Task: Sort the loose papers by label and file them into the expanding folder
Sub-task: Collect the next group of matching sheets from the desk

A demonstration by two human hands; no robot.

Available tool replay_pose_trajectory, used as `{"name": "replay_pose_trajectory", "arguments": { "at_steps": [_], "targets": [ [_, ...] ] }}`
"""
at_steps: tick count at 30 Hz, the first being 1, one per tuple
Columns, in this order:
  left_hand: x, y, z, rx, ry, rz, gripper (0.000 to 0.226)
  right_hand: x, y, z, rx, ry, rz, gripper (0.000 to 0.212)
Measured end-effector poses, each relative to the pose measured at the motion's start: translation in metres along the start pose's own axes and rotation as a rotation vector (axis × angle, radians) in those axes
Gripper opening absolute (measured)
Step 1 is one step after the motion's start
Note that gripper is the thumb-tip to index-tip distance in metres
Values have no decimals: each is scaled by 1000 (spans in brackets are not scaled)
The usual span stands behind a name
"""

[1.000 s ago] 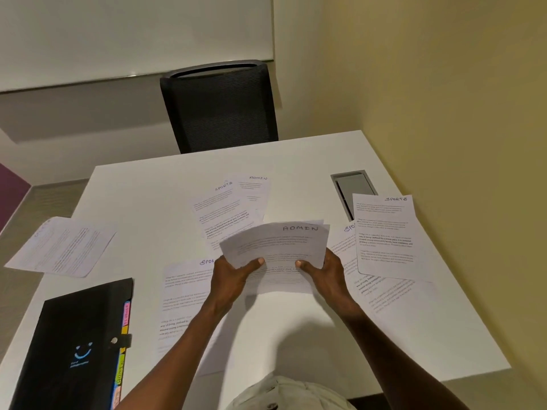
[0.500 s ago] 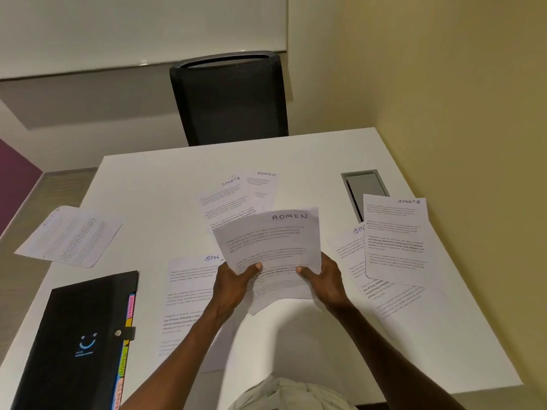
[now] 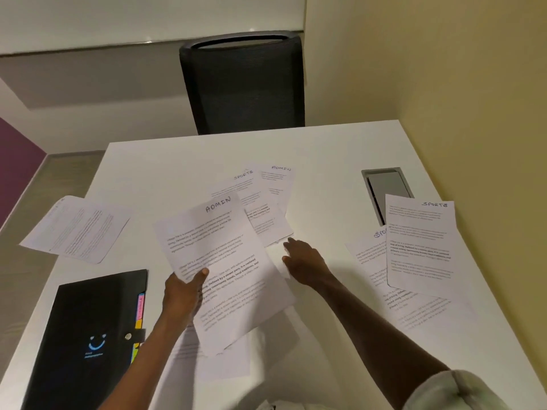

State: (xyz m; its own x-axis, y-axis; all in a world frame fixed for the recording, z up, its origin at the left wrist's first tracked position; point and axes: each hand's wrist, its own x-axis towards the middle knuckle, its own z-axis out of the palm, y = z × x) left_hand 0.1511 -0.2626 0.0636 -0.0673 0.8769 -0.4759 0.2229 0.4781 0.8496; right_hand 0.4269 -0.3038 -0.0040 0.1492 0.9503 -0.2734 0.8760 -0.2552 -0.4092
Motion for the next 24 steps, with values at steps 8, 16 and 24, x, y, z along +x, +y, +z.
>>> {"name": "replay_pose_trajectory", "arguments": {
  "at_steps": [8,16,24],
  "targets": [
    [36,-2,-27,-5,24,-70,10,81,-15,10,209,192,440,54],
    [81,9,-27,81,-30,-62,27,124,-20,18,113,152,654,68],
    [113,21,-16,70,-36,-57,44,121,11,-7,897,347,594,8]
  ]
}}
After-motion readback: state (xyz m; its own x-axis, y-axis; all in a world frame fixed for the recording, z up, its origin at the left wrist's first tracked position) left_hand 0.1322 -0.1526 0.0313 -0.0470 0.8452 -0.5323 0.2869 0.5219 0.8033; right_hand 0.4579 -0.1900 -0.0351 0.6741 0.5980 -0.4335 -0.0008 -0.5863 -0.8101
